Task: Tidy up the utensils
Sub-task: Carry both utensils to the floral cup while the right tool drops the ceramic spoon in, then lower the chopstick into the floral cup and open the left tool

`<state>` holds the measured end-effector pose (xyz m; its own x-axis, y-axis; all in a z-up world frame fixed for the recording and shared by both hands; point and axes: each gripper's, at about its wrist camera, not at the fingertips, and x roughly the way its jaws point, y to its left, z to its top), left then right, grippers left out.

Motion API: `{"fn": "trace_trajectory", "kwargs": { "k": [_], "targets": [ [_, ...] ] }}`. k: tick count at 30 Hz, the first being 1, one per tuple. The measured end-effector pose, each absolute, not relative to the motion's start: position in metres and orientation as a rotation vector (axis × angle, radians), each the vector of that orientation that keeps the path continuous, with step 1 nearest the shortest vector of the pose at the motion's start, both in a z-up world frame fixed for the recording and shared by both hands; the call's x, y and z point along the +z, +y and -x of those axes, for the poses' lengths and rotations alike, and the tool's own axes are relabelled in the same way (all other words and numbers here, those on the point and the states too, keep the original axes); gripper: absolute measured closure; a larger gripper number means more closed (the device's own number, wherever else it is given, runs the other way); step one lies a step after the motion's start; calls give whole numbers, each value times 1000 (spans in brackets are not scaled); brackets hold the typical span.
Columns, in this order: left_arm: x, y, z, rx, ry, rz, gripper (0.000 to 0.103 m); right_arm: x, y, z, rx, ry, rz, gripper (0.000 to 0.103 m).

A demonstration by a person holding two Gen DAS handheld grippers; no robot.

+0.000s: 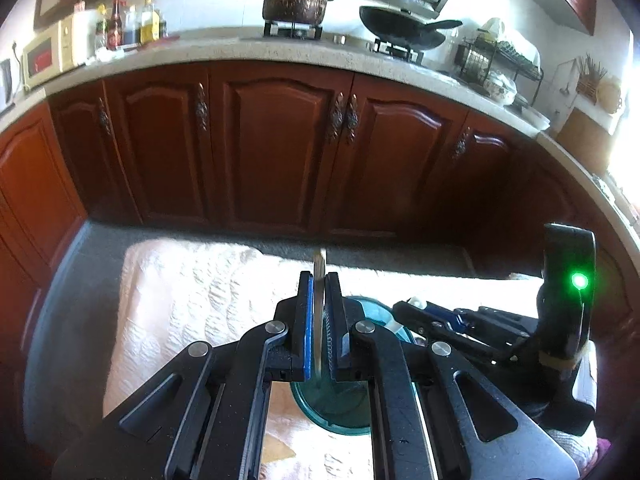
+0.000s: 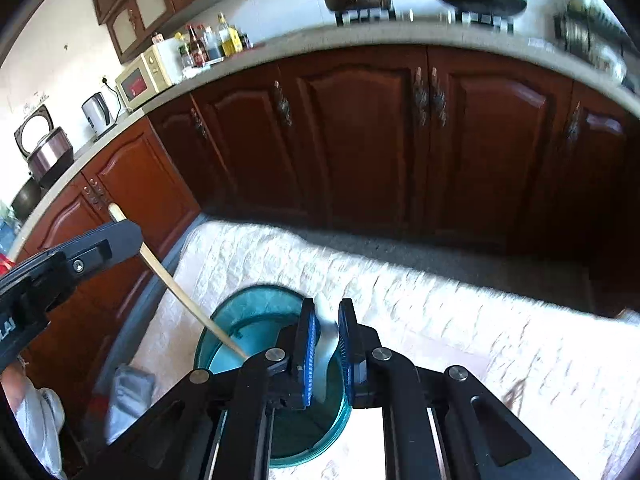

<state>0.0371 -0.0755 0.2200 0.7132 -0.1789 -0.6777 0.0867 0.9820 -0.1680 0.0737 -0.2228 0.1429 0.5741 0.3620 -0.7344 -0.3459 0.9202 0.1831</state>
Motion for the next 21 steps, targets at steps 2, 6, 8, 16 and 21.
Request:
{"fn": "trace_trajectory", "kwargs": {
  "k": [2,6,8,16,21],
  "targets": [
    [217,-75,-38,-139,771,123,98,138,-229,-75,424,890,-62,88],
    [215,-69,-38,-135,782,155,83,140,-239,-69,433,876,-93,79],
    [217,-65,-36,-133,774,171,74,142,-245,-64,434,875,-95,76],
    [220,-66,-13,-131,756,171,65,145,-266,-38,423,863,-133,71],
    [213,-79,10,-140,768,166,65,146,-271,-19,419,856,-120,68]
  ]
}}
